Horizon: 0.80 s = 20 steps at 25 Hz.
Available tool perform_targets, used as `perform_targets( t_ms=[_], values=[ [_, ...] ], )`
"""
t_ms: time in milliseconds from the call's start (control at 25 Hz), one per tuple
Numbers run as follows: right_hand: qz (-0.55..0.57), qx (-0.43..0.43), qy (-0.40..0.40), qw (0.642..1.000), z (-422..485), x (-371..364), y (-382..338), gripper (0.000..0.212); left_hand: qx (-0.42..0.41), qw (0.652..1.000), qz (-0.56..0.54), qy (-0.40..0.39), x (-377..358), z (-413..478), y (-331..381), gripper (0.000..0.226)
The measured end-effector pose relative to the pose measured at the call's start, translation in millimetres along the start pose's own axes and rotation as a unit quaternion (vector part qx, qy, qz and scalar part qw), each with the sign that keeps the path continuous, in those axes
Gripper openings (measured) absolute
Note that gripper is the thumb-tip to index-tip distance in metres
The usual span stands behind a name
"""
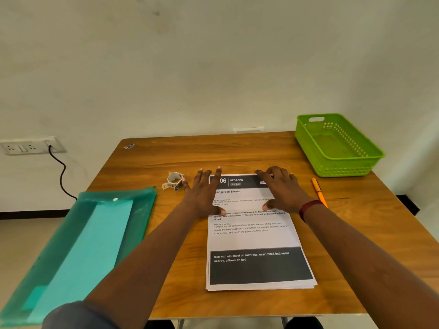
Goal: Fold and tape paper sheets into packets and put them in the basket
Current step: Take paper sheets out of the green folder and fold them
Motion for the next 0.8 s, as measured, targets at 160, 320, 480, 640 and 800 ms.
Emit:
perform_targets(
  t_ms=[160, 320, 480, 640, 800],
  values=[
    [-0.022, 0.009, 0.021, 1.000, -1.6, 3.8, -4.6, 0.110, -0.004, 1.000, 0.018, 0.011, 1.8, -0.5, 2.9, 0.134],
    [-0.022, 0.004, 0.059, 0.998, -4.4, 7.6, -3.9, 0.112, 0.021, 0.997, 0.028, 0.064, 6.8, -7.6, 7.9, 0.137],
    [-0.026, 0.003, 0.090, 0.996, -8.2, 5.7, -6.3, 0.103, 0.021, 0.995, 0.046, 0.081, 14.1, -12.6, 18.2, 0.130],
    [-0.029, 0.012, 0.111, 0.993, -14.4, 4.9, -8.0, 0.097, -0.027, 0.991, 0.099, 0.087, 15.1, -18.0, 30.6, 0.092],
    [-0.047, 0.037, 0.134, 0.989, -26.2, -5.2, -11.4, 0.087, -0.045, 0.992, 0.082, 0.084, 7.3, -24.7, 31.5, 0.071]
  ],
)
Point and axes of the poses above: each hand's wrist, its own z-axis towards the middle knuckle, its own x-axis out of the back of the hand, y = z × x, the point moved 4 cm from there along z, towards the middle knuckle
